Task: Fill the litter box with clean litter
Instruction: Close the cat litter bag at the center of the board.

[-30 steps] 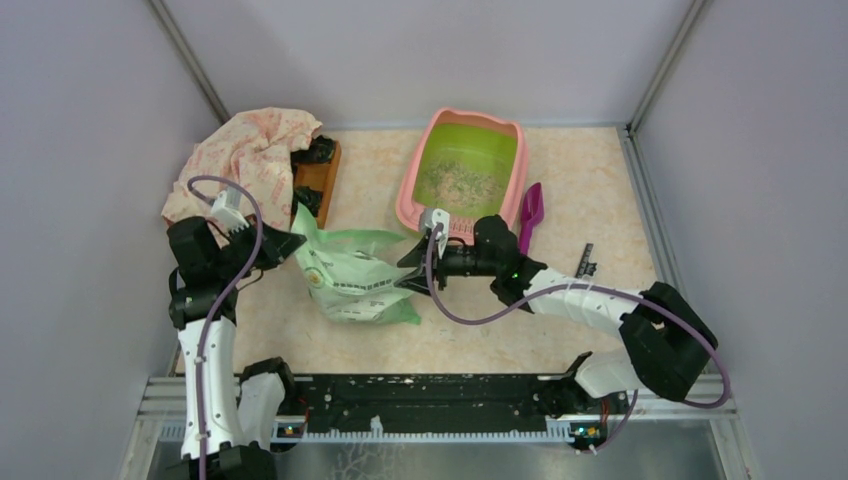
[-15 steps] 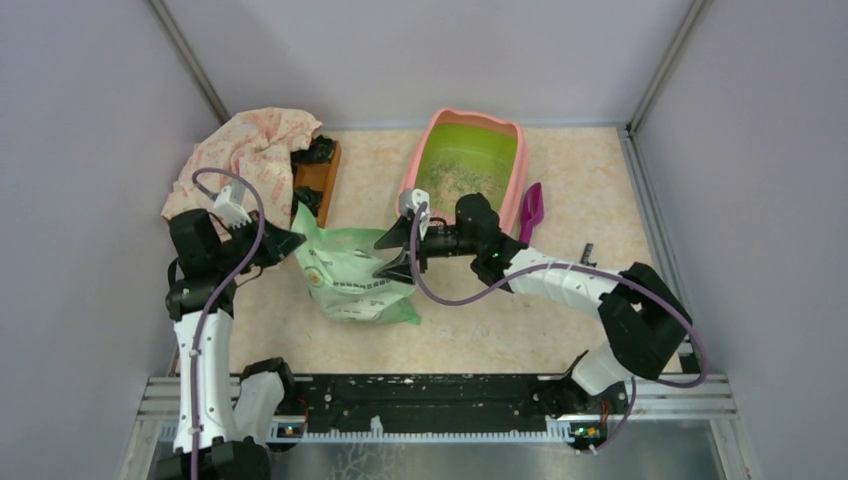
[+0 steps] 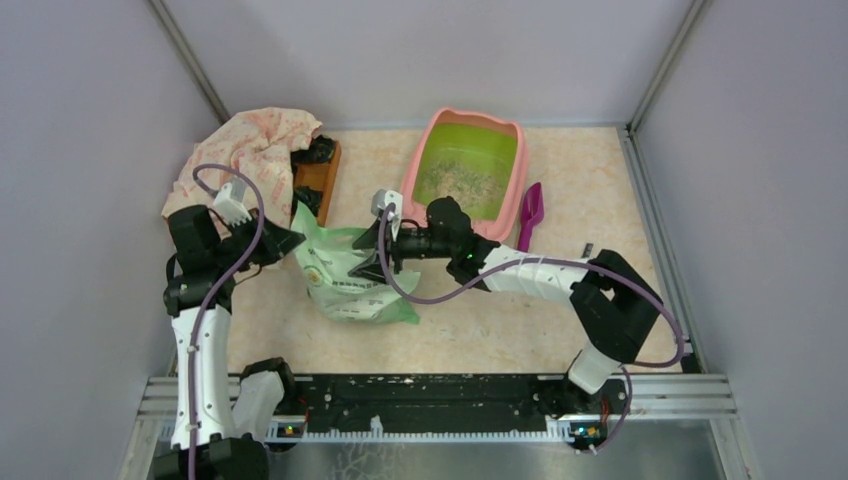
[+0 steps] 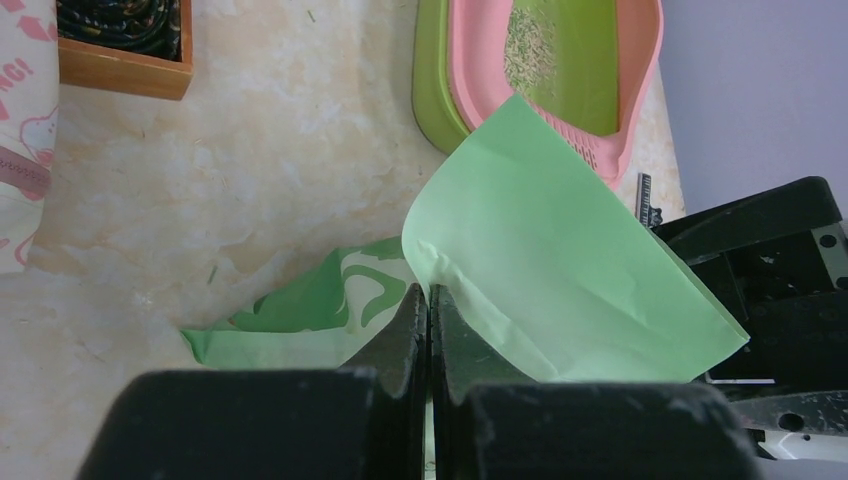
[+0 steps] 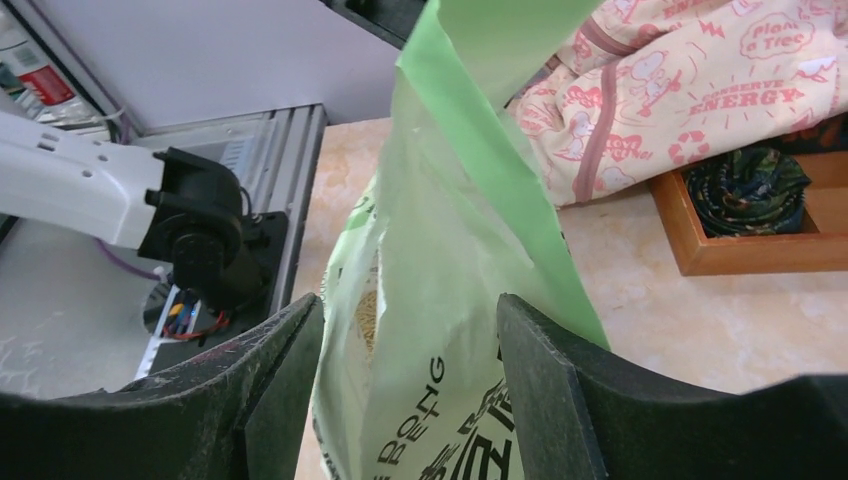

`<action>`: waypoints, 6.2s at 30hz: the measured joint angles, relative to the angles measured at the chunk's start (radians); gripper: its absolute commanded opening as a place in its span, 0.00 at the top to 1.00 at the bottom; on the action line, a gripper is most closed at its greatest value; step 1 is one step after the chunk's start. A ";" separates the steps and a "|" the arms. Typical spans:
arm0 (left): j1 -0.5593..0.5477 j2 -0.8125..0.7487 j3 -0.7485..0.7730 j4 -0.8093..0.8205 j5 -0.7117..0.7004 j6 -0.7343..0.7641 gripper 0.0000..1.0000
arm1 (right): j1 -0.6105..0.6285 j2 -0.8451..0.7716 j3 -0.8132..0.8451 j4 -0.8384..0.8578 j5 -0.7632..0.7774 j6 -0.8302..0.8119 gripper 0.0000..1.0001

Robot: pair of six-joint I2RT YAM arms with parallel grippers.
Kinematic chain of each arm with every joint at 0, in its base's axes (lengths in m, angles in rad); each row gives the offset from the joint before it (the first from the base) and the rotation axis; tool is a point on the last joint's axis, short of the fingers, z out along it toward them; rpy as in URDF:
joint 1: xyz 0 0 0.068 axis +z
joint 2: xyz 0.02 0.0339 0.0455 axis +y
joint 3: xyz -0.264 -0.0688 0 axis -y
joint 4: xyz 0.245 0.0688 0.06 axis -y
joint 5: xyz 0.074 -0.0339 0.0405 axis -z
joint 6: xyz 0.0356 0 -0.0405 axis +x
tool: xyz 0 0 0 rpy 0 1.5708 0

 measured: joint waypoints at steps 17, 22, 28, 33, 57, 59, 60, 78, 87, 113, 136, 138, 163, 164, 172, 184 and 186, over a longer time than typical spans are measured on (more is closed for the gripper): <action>-0.007 0.037 0.080 -0.066 -0.028 0.023 1.00 | 0.013 0.053 0.000 0.060 0.097 0.053 1.00; -0.013 0.064 0.107 -0.074 -0.005 0.021 1.00 | 0.017 0.032 0.001 0.023 0.134 0.038 1.00; -0.024 0.099 0.142 -0.072 0.022 0.015 1.00 | 0.018 0.018 0.047 -0.080 0.166 -0.002 1.00; -0.025 0.109 0.153 -0.042 0.056 -0.003 1.00 | 0.018 0.015 0.084 -0.147 0.186 -0.028 1.00; -0.309 0.098 -0.018 0.340 0.026 -0.219 0.99 | -0.007 -0.126 0.124 -0.514 0.303 -0.154 1.00; -0.338 0.115 -0.018 0.352 0.003 -0.223 0.99 | -0.026 -0.148 0.114 -0.539 0.301 -0.155 1.00; -0.350 0.127 -0.018 0.360 -0.005 -0.227 0.99 | -0.037 -0.161 0.109 -0.551 0.299 -0.157 1.00; -0.574 0.312 0.035 0.522 -0.137 -0.238 1.00 | -0.224 -0.310 0.093 -0.573 0.267 -0.175 1.00; -0.377 0.311 0.058 0.428 -0.032 -0.193 1.00 | -0.266 -0.401 -0.008 -0.518 0.266 -0.121 0.17; -0.154 0.240 -0.062 0.548 0.115 -0.222 1.00 | -0.298 -0.407 -0.546 0.155 0.307 0.072 0.11; -0.021 0.282 -0.137 0.627 0.189 -0.236 1.00 | -0.305 0.000 -0.377 0.663 0.016 0.297 0.12; -0.011 0.290 -0.146 0.639 0.193 -0.238 1.00 | -0.305 0.007 -0.365 0.675 0.002 0.303 0.12; 0.031 0.316 -0.185 0.658 0.169 -0.242 1.00 | -0.296 0.169 -0.222 0.700 -0.058 0.369 0.71; 0.032 0.316 -0.187 0.655 0.166 -0.241 1.00 | -0.296 0.171 -0.220 0.698 -0.061 0.372 0.84; 0.039 0.315 -0.187 0.640 0.159 -0.241 1.00 | -0.293 0.169 -0.196 0.646 -0.082 0.383 1.00; 0.011 0.368 -0.149 0.645 0.209 -0.239 1.00 | -0.293 0.027 -0.196 0.386 -0.048 0.293 1.00; -0.008 0.372 -0.139 0.649 0.203 -0.237 1.00 | -0.296 0.008 -0.196 0.359 -0.042 0.278 1.00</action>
